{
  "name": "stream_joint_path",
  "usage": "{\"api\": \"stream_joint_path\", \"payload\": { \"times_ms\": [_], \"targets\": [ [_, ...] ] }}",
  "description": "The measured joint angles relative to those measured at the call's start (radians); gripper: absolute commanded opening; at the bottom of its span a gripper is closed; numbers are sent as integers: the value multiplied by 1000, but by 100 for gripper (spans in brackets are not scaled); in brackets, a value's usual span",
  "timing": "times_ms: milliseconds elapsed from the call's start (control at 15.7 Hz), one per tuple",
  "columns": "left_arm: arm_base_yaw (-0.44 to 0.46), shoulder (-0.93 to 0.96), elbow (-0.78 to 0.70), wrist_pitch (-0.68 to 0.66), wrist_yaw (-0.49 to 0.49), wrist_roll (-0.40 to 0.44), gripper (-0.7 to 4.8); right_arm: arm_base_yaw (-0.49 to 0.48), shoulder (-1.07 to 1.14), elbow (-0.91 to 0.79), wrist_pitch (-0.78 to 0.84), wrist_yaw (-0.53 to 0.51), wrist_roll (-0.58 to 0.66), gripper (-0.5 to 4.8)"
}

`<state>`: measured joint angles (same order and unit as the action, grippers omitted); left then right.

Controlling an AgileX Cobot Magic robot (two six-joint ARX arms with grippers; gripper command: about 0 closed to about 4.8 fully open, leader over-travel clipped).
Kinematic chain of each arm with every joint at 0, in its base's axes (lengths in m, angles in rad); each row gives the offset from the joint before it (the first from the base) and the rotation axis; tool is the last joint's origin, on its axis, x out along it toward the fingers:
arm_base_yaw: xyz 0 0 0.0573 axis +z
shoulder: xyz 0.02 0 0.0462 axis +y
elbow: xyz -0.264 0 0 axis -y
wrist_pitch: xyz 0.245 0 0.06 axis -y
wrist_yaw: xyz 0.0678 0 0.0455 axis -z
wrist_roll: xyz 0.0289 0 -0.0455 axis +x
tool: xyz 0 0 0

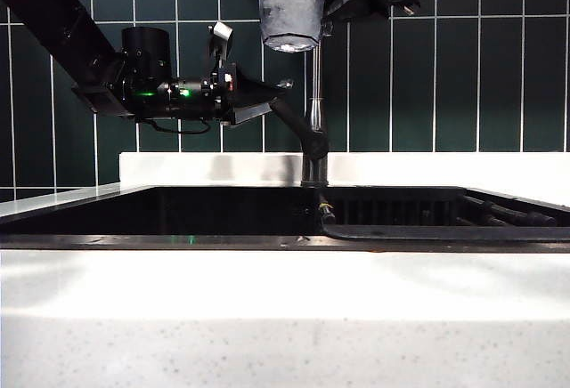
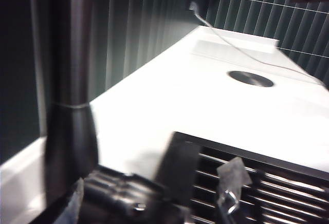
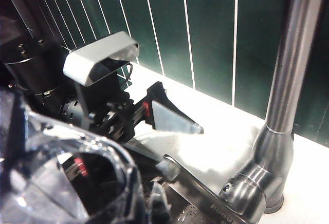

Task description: Pick up the mug next to the sink, go to the faucet to get some water, pour the water into the sink, and finally put the mug back to its place.

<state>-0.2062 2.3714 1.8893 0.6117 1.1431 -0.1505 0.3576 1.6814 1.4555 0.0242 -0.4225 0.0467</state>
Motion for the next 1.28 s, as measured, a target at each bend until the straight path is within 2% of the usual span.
{"api": "stream_joint_path", "payload": {
  "times_ms": [255, 574, 830, 957, 1021, 1149, 1276],
  "targets": [
    [-15, -1, 2, -62, -158, 64, 332, 0, 0, -1, -1, 0, -3, -7],
    [-59, -8, 2, -74, -411, 99, 332, 0, 0, -1, -7, 2, -5, -7],
    [-54, -8, 2, -71, -381, 101, 341, 0, 0, -1, -7, 2, -7, -7],
    [-19, -6, 2, -68, -223, 105, 345, -1, 0, -1, -9, 3, -7, -7],
    [-9, -5, 2, -75, -183, 104, 345, 0, 0, -1, -10, 3, -7, -7],
    [-3, 0, 0, -80, -137, 93, 344, 0, 0, -1, -15, 2, -7, -7],
    [-1, 0, 0, -78, -132, 89, 344, 0, 0, -1, -15, 3, -7, -7]
  ]
}}
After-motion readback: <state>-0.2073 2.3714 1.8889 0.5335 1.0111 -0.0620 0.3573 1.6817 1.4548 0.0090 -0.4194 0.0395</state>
